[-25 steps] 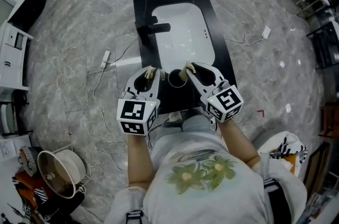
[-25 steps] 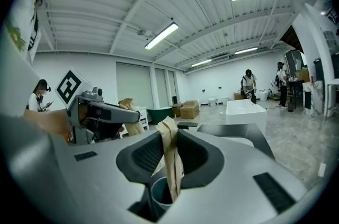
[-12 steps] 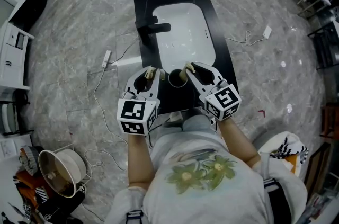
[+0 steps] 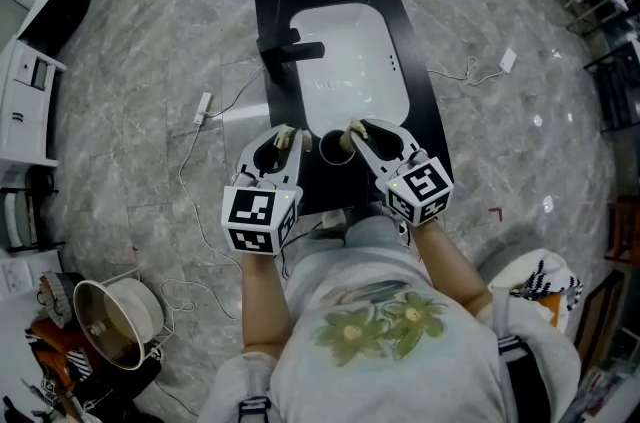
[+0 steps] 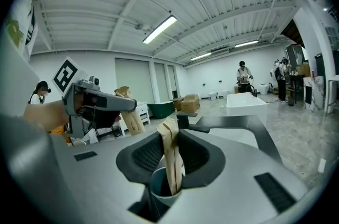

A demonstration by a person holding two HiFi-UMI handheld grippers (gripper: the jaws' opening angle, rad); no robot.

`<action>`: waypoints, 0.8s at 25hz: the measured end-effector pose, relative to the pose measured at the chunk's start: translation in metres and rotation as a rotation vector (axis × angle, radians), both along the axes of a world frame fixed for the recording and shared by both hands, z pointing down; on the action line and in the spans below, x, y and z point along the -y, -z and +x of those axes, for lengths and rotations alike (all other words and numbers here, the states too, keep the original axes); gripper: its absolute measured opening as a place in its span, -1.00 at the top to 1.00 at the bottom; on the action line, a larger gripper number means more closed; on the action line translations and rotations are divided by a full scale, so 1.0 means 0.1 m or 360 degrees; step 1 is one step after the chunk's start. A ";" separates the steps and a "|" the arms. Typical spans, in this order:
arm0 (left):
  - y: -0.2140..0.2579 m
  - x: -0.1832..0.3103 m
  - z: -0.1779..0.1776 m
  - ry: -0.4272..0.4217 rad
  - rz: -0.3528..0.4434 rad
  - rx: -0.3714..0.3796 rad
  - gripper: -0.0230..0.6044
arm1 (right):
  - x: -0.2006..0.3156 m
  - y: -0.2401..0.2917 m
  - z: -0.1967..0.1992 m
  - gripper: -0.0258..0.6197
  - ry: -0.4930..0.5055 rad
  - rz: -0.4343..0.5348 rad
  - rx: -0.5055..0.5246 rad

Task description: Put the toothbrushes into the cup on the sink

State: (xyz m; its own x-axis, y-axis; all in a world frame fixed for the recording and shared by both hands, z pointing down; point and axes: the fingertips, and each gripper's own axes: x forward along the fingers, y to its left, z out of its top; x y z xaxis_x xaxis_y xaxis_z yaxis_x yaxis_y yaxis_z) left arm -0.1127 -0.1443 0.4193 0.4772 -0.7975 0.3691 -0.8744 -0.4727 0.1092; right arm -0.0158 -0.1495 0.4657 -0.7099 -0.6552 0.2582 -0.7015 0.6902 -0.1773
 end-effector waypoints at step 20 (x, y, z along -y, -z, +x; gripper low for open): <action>-0.05 0.02 0.00 0.0013 -0.0016 0.0008 0.74 | 0.01 -0.29 -0.03 0.65 0.0046 -0.0095 -0.0075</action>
State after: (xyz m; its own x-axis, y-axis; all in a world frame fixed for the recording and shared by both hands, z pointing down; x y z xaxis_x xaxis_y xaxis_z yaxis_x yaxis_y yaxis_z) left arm -0.1130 -0.1466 0.4243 0.4688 -0.7977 0.3794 -0.8788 -0.4644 0.1096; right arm -0.0184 -0.1507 0.4948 -0.7143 -0.6171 0.3300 -0.6902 0.6993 -0.1860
